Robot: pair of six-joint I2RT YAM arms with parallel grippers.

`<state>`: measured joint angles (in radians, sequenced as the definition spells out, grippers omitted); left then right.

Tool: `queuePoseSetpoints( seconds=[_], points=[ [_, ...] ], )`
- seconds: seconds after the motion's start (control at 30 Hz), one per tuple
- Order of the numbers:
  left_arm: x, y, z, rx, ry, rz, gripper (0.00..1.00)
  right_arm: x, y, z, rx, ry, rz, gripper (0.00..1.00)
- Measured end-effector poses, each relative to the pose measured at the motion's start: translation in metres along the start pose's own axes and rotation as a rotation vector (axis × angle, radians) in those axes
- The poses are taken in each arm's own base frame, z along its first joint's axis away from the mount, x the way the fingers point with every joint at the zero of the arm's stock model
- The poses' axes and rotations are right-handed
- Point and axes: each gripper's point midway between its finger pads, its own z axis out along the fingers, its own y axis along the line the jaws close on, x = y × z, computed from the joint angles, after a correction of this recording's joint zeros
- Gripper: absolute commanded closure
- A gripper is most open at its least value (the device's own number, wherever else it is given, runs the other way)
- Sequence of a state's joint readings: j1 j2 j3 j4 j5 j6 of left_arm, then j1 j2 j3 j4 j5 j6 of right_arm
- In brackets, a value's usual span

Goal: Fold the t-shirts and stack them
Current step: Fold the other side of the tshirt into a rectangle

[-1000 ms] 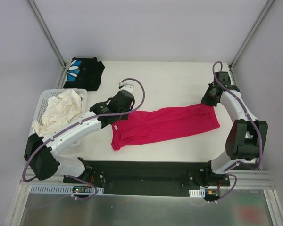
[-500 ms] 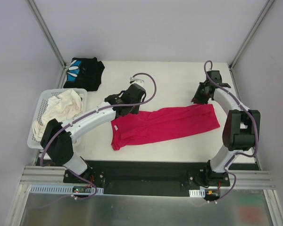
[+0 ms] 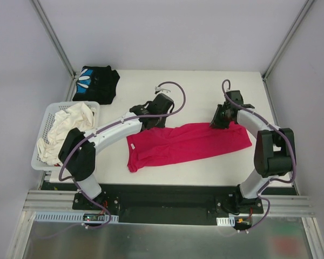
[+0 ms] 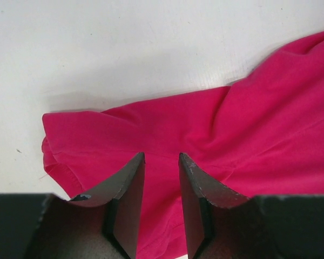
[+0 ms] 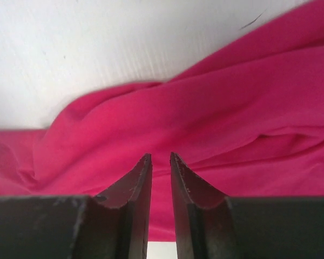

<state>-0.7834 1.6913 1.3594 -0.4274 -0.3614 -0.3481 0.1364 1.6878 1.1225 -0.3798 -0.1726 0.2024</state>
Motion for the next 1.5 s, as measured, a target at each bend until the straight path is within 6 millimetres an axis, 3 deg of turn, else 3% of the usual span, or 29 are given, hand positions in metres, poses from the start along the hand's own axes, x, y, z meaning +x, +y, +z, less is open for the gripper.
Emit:
queuePoseSetpoints(
  seconds=[0.17,0.4,0.57,0.67,0.83,1.03,1.23,1.37,1.5],
  points=[
    [0.008,0.009,-0.011,-0.008,-0.024,-0.044,0.69,0.022,0.011,-0.001,-0.016,0.028,-0.051,0.77],
    [0.016,0.017,-0.04,-0.007,-0.099,-0.089,0.69,0.038,0.03,-0.006,-0.05,0.035,-0.111,0.76],
    [0.029,0.022,-0.044,-0.028,-0.11,-0.101,0.69,0.055,0.056,-0.007,-0.099,0.045,-0.196,0.76],
    [0.036,0.023,-0.043,-0.035,-0.105,-0.094,0.69,0.069,0.062,-0.007,-0.103,0.055,-0.246,0.76],
    [0.036,0.013,-0.043,0.016,-0.109,-0.048,0.69,0.082,0.047,-0.017,-0.072,0.035,-0.268,0.76],
    [0.03,0.004,-0.041,0.067,-0.109,0.127,0.69,0.079,0.019,-0.037,0.008,-0.085,-0.268,0.76],
    [0.026,-0.005,-0.034,0.089,-0.051,0.296,0.71,0.064,-0.004,-0.047,0.104,-0.187,-0.251,0.74],
    [0.04,-0.004,-0.032,0.096,0.006,0.317,0.71,0.053,-0.016,-0.046,0.148,-0.198,-0.234,0.74],
    [0.049,-0.005,-0.036,0.11,0.032,0.264,0.7,0.038,-0.006,-0.034,0.142,-0.158,-0.229,0.73]
  ],
)
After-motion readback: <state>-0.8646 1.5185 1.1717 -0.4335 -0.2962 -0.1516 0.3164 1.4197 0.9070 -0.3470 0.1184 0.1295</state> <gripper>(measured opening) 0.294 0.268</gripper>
